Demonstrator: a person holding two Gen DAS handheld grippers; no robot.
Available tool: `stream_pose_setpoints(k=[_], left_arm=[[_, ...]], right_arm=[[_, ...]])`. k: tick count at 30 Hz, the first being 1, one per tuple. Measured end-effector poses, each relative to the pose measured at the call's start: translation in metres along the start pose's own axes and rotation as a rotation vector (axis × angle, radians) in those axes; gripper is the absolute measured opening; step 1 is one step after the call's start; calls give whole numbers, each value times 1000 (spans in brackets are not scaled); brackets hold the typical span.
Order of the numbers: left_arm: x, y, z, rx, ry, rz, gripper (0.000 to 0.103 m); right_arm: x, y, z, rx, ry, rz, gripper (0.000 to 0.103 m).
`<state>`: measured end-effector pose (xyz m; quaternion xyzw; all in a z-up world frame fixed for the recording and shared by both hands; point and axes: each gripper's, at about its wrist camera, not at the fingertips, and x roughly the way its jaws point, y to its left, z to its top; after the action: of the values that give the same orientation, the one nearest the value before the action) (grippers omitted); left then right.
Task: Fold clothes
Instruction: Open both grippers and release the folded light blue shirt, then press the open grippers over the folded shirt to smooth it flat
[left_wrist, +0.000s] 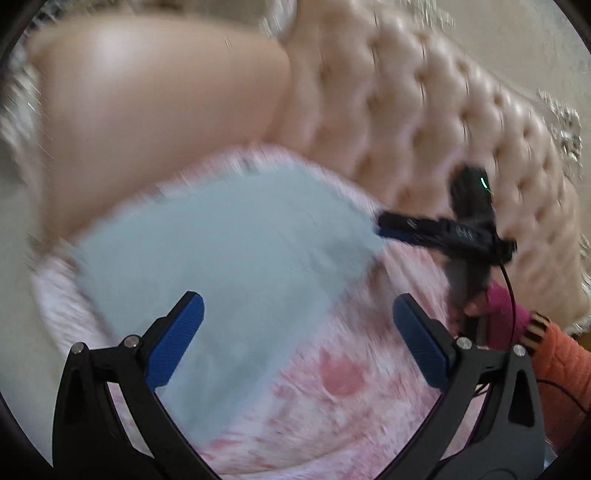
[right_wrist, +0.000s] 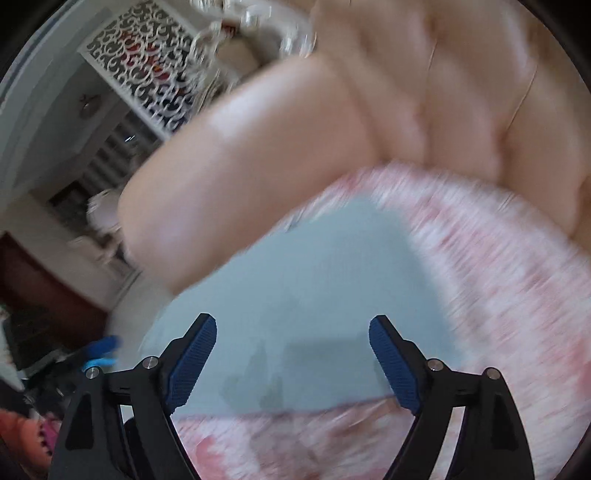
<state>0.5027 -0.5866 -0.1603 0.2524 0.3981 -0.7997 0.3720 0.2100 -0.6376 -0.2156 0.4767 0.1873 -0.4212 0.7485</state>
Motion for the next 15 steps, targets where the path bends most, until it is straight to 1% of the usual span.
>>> stream_pose_setpoints(k=[1,2,3,4,6,7,8,9,11,12,14,15], left_arm=[[12,2,-7,3,41,4,102],[21,7,-13,0,78,12,102],[24,12,-17,6,94,6,102],[28,17,-21,11,111,0,102],[33,26,-28,23,145,-9,102],[32,25,-29,31,158,-3,102],[31,23,-31,39,170,3,102],[29,22,-31,44,178,6,102],[13,18,-28,25,144,-4,102],[5,12,-25,41,109,6,102],[0,2,-20,89,65,72,102],[5,-3,-16,111,68,120,102]], right_arm=[[7,-2,-6,-4,30,-18,86],[14,-6,-11,-11,58,-56,86],[19,-12,-15,-18,87,-100,86],[22,-20,-20,-21,108,-127,85],[15,-28,-21,-24,91,-128,85],[13,-31,-20,-18,93,-132,85],[11,-31,-19,-16,98,-142,85],[8,-26,-18,-25,99,-172,85],[2,-12,-17,-52,99,-247,85],[-2,-2,-16,-79,87,-265,85],[3,25,-19,-173,60,-288,86],[7,39,-20,-222,47,-300,86]])
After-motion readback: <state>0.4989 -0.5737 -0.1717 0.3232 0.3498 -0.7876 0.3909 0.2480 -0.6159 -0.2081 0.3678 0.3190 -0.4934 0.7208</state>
